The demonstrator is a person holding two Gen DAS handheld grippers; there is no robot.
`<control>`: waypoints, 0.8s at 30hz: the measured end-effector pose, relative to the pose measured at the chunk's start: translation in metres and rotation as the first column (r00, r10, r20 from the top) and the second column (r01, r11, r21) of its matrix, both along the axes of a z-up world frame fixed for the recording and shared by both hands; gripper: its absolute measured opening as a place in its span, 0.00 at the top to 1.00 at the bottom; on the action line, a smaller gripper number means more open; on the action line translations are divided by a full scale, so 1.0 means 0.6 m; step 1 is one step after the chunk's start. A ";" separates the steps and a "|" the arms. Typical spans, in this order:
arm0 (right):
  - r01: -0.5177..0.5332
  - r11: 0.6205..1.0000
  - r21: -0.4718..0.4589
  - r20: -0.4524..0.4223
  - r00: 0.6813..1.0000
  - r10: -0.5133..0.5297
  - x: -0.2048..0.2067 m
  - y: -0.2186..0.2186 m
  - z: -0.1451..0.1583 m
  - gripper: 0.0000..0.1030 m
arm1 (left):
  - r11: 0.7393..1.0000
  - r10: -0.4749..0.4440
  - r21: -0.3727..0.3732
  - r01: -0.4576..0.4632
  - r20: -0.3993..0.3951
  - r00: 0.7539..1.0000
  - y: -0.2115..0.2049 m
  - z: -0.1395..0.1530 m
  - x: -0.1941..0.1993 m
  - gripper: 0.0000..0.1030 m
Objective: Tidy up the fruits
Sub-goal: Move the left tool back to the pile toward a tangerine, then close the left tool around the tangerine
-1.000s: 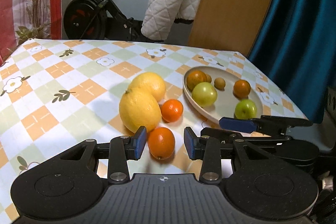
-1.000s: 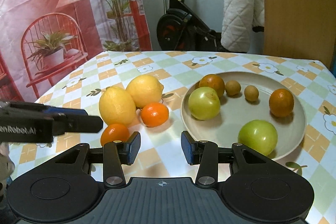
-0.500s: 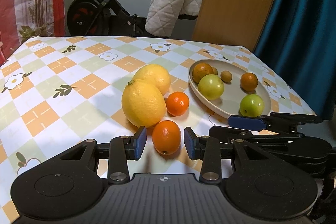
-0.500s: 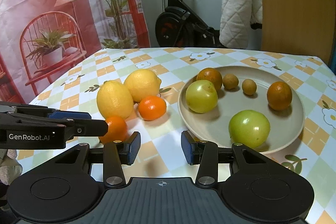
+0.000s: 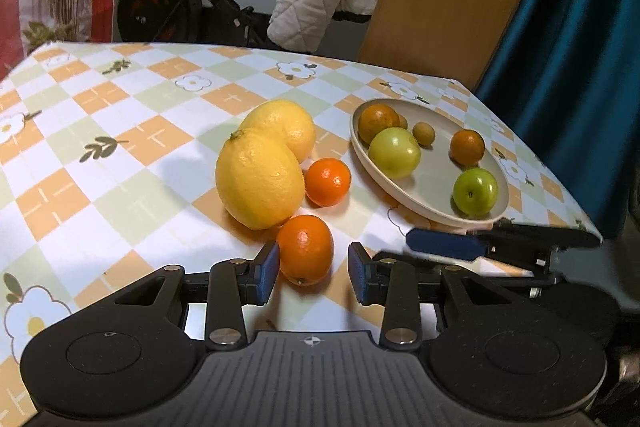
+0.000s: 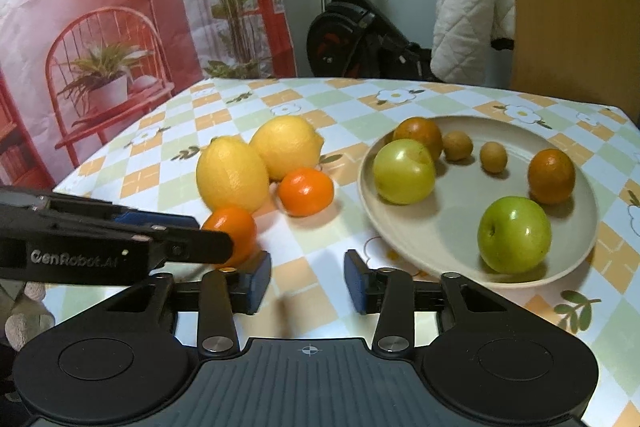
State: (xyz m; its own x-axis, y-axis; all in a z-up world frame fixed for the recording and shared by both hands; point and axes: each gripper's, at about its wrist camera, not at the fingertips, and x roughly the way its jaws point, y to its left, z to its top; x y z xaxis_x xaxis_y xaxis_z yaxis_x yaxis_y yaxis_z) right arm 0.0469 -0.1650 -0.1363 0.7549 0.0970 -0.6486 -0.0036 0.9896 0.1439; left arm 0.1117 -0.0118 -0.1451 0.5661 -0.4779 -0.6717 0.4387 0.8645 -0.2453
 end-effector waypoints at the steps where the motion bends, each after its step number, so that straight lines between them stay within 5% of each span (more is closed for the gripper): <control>1: -0.010 1.000 0.001 -0.001 1.000 0.010 0.000 0.002 -0.002 0.66 | 1.000 0.004 -0.013 -0.004 -0.007 1.000 0.002 -0.001 0.002 0.62; 24: -0.160 0.987 -0.018 -0.026 0.987 0.159 0.050 0.063 -0.011 0.58 | 0.993 -0.020 -0.115 0.010 -0.086 0.996 0.010 -0.015 0.043 0.66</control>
State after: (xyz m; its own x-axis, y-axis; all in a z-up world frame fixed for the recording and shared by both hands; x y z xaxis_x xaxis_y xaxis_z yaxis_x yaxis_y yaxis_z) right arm 0.0772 -0.1273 -0.1432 0.7149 0.2021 -0.6694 -0.1585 0.9792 0.1264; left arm 0.1376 -0.0058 -0.1541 0.4999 -0.5621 -0.6589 0.4241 0.8222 -0.3796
